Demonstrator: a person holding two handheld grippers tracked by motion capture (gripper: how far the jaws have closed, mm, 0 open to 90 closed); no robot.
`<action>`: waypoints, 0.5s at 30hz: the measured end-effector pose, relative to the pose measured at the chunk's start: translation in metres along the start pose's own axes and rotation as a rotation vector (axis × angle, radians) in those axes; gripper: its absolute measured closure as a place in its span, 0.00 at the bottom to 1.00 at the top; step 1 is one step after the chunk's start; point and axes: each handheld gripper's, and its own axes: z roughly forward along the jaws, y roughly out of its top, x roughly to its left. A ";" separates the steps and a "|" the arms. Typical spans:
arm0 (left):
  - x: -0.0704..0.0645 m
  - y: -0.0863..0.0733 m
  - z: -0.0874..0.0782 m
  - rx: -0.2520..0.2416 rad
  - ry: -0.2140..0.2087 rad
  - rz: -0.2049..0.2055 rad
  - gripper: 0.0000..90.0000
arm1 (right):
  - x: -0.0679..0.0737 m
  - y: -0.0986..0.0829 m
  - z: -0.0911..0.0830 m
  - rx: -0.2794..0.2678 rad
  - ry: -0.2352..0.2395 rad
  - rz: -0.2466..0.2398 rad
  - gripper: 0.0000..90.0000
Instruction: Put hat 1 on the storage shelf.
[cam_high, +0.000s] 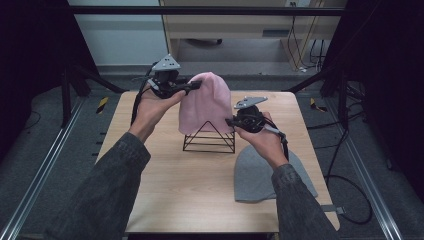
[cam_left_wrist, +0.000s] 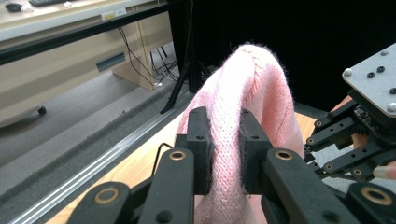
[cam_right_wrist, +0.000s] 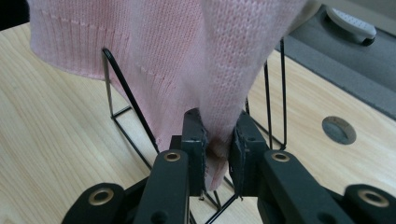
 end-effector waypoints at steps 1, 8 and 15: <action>-0.001 -0.001 0.001 0.001 -0.004 0.000 0.87 | 0.000 -0.001 0.001 0.002 0.001 0.001 0.86; -0.006 -0.005 0.004 0.028 0.003 0.003 0.87 | -0.002 -0.007 0.002 0.018 0.003 0.009 0.87; -0.008 -0.016 0.006 0.048 -0.016 -0.009 0.87 | -0.003 -0.018 0.006 0.033 0.007 0.025 0.86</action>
